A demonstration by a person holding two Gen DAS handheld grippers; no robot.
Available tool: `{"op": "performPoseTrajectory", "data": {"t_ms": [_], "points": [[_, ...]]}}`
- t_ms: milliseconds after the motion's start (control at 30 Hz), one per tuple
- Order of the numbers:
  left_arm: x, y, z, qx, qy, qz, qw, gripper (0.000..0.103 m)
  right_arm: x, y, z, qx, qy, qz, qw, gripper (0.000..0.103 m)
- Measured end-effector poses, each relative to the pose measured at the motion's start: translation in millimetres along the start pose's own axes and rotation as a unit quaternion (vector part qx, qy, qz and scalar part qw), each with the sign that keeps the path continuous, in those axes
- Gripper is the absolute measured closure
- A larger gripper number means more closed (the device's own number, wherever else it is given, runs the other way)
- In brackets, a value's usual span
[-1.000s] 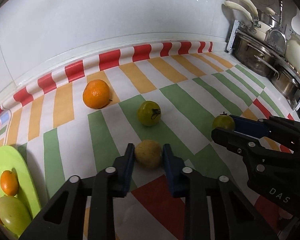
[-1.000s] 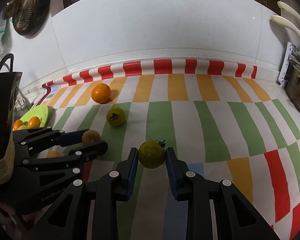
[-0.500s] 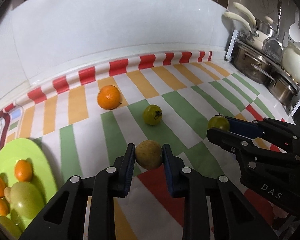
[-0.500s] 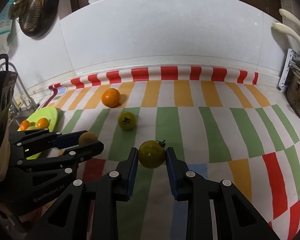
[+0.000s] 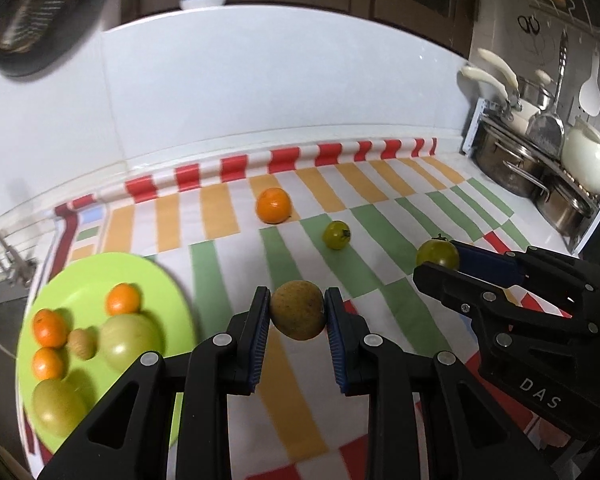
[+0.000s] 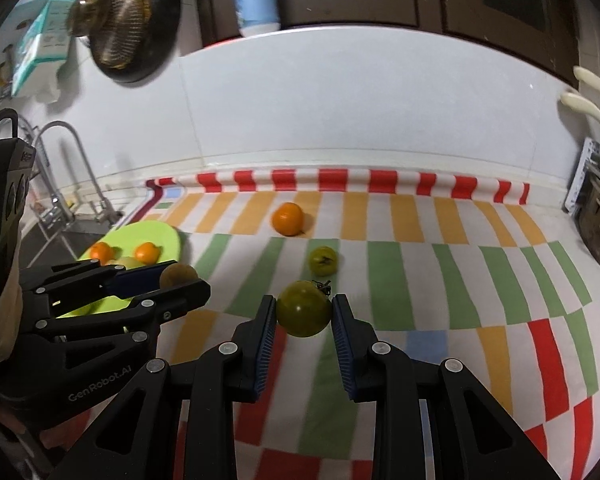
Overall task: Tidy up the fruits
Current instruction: 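Carry both fruits onto the green plate and open both tools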
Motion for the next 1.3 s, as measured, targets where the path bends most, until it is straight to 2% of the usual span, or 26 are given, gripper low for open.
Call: {"op": "performPoseTrajectory", "data": {"t_ms": [300, 667, 933, 1300], "points": [[32.1, 13.8, -44.3, 0.027, -0.036, 0.015, 0.9989, 0.075, 5.0, -7.6, -51.2, 0.034, -0.033, 0.011, 0.999, 0.074], [52.3, 24.0, -107.2, 0.042, -0.068, 0.029, 0.9964, 0.075, -15.1, -18.8, -115.5, 0.064, -0.073, 0.013, 0.995, 0.074], [44.8, 20.3, -147.0, 0.029, -0.079, 0.035, 0.9959, 0.075, -43.9, -29.9, -149.3, 0.076, -0.092, 0.008, 0.993, 0.074], [9.7, 16.0, -181.5, 0.006, -0.072, 0.023, 0.9971, 0.075, -93.7, -37.8, -174.2, 0.091, -0.105, -0.017, 0.99, 0.074]]}}
Point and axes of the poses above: each gripper's, at about its wrist camera, not at the fingertips, and x roughly against the way its jaws point, z to its right, y to its underside, the point moved 4 cm from there along -x, roughly the way its jaws point, and after that the axes turned 10 degrees about -y, right-handed, at the moved point
